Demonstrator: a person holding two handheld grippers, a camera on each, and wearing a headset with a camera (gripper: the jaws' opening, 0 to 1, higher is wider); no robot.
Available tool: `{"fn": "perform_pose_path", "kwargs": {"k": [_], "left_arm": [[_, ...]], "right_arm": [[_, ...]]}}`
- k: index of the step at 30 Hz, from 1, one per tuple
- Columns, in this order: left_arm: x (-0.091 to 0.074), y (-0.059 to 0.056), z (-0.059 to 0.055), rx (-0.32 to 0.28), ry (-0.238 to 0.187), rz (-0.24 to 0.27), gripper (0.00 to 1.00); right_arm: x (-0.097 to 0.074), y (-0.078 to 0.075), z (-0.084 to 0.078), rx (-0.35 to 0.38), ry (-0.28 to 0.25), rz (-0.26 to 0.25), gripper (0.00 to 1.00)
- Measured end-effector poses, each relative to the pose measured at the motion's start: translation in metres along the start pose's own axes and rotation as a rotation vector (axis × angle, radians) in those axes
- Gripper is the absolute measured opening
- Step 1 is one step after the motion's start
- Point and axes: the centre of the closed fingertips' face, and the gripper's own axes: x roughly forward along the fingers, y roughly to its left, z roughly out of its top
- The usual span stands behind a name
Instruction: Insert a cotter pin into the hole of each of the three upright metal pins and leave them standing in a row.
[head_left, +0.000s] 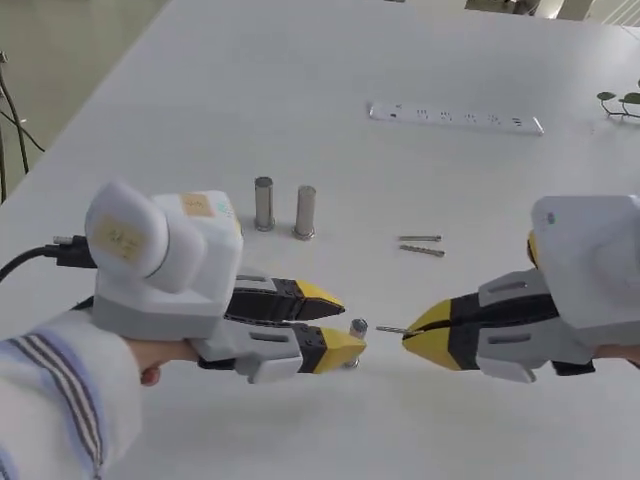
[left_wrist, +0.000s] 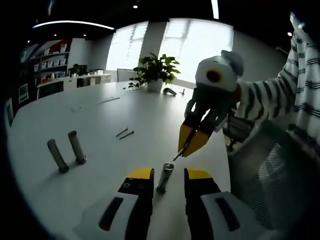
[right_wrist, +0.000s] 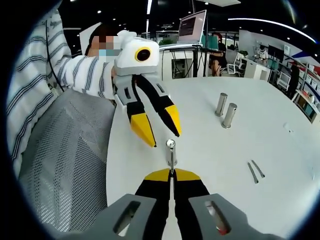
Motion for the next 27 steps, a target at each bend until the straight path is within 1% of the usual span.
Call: {"fn": "perform_pose_path", "kwargs": {"k": [3,5,6,11,14,16,17,21,25,27], "left_arm": [[0.0015,-0.0017,-0.0003,0.002,0.004,-0.008,0.21],[0.0029,-0.0016,0.0017,-0.013,-0.005,-0.012,0.23],[0.0033,-0.0022,0.0028,-0.010,-0.009,-0.016,0.23],[0.0051,-0.0017,0.0071,0.002,-0.020,-0.017,0.16],[0.0062,-0.0014,0.0084,0.009,-0.022,-0.016,0.16],[0.0066,-0.0023,0.0082,0.022,-0.016,-0.021,0.15],[0.0071,-0.0024,0.0077,0.038,-0.009,-0.020,0.14],[0.0086,-0.0024,0.0068,0.062,0.005,-0.021,0.10],[0.0100,-0.0033,0.0047,0.067,0.020,-0.032,0.09],[0.0106,-0.0023,0.0036,0.076,0.029,-0.030,0.08]], "right_arm": [[0.0018,0.0007,-0.0001,-0.002,-0.001,-0.001,0.00],[0.0029,0.0004,0.0000,-0.009,0.002,-0.004,0.00],[0.0033,0.0003,0.0003,-0.010,0.002,-0.002,0.00],[0.0042,-0.0011,0.0021,-0.009,-0.004,0.000,0.00],[0.0049,-0.0008,0.0019,-0.006,-0.003,0.007,0.00],[0.0054,-0.0010,0.0017,-0.004,-0.003,0.007,0.00],[0.0057,-0.0010,0.0019,-0.004,-0.005,0.007,0.00],[0.0063,-0.0009,0.0026,-0.003,-0.009,0.009,0.00],[0.0069,-0.0014,0.0032,0.000,-0.011,0.011,0.00],[0.0073,-0.0018,0.0032,0.001,-0.010,0.012,0.00]]}}
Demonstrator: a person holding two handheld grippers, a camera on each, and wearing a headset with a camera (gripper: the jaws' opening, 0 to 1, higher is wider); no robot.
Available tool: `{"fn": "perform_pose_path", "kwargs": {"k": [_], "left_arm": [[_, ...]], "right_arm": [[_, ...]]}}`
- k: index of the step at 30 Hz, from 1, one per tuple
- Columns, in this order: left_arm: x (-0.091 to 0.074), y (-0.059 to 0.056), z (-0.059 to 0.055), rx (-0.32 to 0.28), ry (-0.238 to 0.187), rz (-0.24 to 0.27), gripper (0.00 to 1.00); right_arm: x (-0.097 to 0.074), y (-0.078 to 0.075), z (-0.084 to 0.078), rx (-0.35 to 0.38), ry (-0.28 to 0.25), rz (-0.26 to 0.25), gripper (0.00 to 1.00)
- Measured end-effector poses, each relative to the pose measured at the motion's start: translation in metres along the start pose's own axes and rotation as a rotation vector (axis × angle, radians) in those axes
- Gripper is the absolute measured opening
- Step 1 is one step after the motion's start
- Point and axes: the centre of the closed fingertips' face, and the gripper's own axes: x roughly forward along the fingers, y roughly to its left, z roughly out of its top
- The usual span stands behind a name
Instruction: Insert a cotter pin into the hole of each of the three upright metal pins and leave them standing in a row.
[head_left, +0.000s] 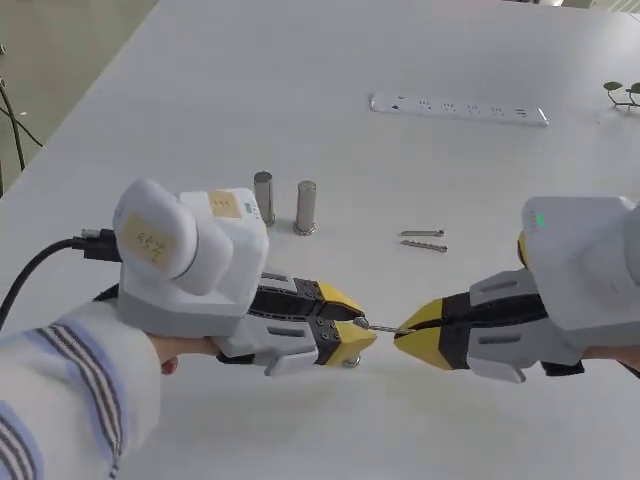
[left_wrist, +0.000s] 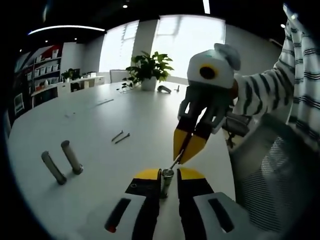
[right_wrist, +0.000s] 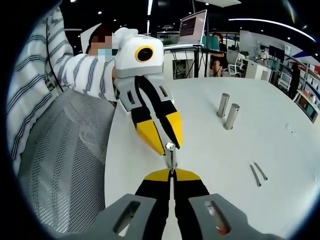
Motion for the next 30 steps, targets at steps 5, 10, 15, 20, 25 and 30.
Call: {"fn": "perform_pose_path", "kwargs": {"k": [5,10,15,20,25,30], "left_arm": [[0.0003,0.0021,-0.0001,0.019,0.009,-0.001,0.06],[0.0000,0.0031,0.0000,0.030,0.013,-0.002,0.06],[-0.0001,0.0024,-0.0002,0.050,0.018,-0.005,0.05],[0.0004,0.0005,-0.0005,0.055,0.021,-0.014,0.05],[0.0001,0.0011,-0.0008,0.057,0.025,-0.007,0.05],[0.0000,-0.0002,-0.0008,0.060,0.026,-0.009,0.05]], "right_arm": [[0.0011,-0.0007,-0.0008,-0.003,0.005,0.004,0.00],[0.0020,-0.0008,-0.0009,-0.010,0.009,0.009,0.00],[0.0025,0.0019,-0.0014,-0.025,0.015,0.024,0.00],[0.0030,0.0048,0.0012,-0.039,0.010,0.033,0.00],[0.0065,0.0037,0.0004,-0.047,0.017,0.033,0.00],[0.0100,0.0023,0.0003,-0.067,0.028,0.036,0.00]]}}
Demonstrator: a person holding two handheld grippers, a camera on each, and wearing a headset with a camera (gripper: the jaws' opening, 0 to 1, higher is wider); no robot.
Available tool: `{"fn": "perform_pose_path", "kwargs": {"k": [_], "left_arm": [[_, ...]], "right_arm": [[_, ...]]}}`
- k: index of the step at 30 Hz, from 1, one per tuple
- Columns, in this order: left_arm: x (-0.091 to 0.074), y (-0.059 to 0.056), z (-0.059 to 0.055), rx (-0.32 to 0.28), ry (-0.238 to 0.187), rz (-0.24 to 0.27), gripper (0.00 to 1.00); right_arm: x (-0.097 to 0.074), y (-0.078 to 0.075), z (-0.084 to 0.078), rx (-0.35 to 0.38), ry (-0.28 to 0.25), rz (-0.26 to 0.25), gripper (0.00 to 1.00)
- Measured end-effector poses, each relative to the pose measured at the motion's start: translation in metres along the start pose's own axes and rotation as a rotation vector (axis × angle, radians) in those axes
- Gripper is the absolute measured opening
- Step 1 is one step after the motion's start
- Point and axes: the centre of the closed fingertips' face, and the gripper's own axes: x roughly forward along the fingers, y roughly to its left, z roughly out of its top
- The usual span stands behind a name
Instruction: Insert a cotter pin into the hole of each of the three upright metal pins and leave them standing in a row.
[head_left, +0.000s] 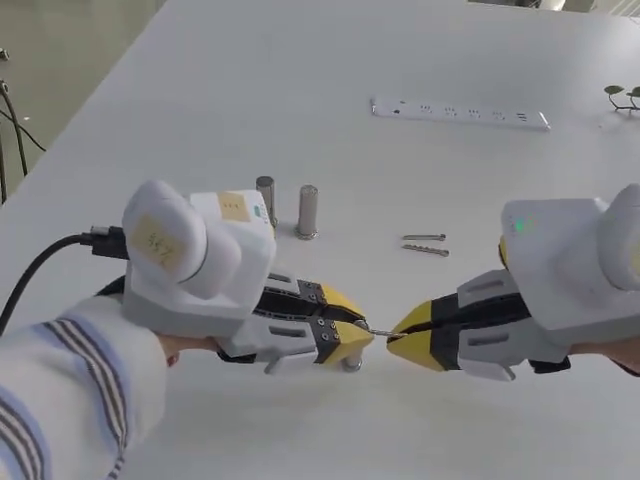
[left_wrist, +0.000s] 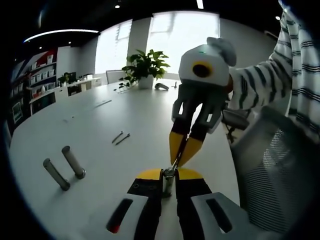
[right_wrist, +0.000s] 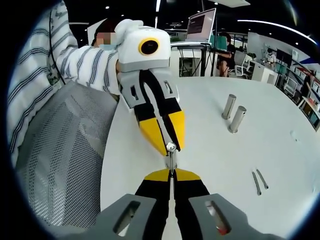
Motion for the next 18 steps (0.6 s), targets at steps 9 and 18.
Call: {"fn": "perform_pose_path", "kwargs": {"k": [9,18], "left_arm": [[0.001,0.000,0.001,-0.006,0.002,-0.009,0.05],[0.002,0.000,0.001,-0.015,0.006,-0.003,0.05]], "right_arm": [[0.008,0.000,0.005,-0.031,0.005,0.020,0.00],[0.011,-0.001,0.007,-0.149,0.011,-0.003,0.00]]}}
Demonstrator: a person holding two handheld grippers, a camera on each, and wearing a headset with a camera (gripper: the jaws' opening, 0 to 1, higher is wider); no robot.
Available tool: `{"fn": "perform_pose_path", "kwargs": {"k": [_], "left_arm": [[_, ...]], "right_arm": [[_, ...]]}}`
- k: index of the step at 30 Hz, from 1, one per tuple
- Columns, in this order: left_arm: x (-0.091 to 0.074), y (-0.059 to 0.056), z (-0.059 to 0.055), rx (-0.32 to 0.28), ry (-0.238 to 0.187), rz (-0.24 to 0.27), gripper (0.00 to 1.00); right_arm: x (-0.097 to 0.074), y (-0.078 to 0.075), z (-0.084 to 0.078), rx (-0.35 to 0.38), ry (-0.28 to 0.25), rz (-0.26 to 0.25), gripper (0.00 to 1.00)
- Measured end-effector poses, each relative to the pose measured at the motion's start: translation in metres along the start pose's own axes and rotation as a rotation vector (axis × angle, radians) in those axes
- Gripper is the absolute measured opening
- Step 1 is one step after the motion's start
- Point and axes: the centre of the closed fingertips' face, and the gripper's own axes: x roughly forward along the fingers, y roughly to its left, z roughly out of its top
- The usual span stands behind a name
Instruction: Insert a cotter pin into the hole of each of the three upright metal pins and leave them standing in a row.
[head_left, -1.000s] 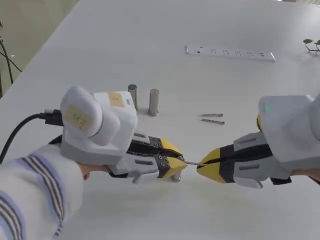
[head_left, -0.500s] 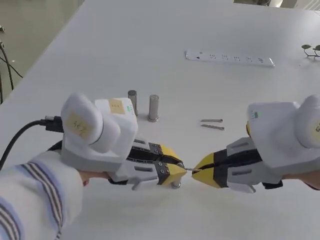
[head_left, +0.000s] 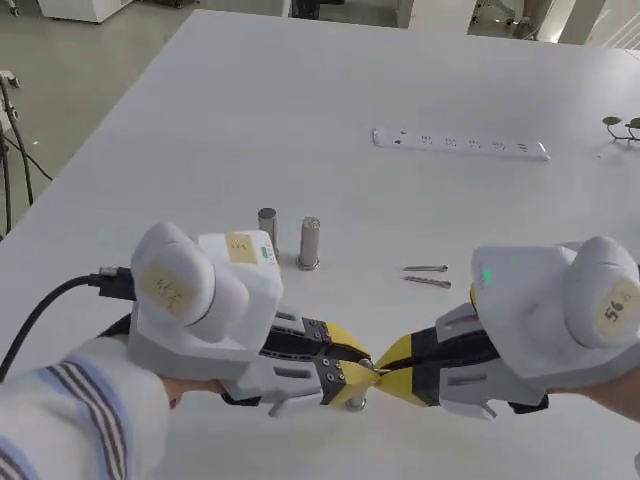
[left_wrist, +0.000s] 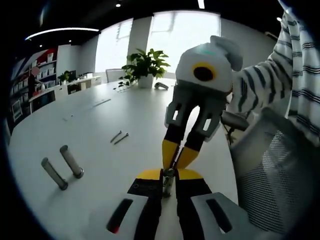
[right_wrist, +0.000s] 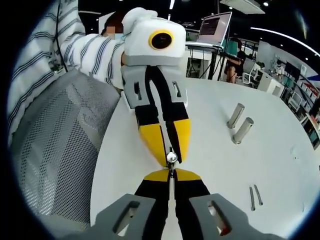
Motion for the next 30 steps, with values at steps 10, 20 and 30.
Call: {"fn": "perform_pose_path", "kwargs": {"k": [10,20,30], "left_arm": [[-0.001,0.000,0.000,0.014,0.020,0.001,0.05],[-0.001,0.001,-0.001,0.022,0.020,0.003,0.05],[0.001,0.000,-0.001,0.020,0.022,0.007,0.05]], "right_arm": [[-0.010,-0.005,-0.005,-0.011,-0.009,-0.066,0.23],[-0.020,-0.007,-0.004,0.049,-0.033,-0.063,0.09],[-0.013,-0.002,0.004,0.008,-0.037,-0.030,0.00]]}}
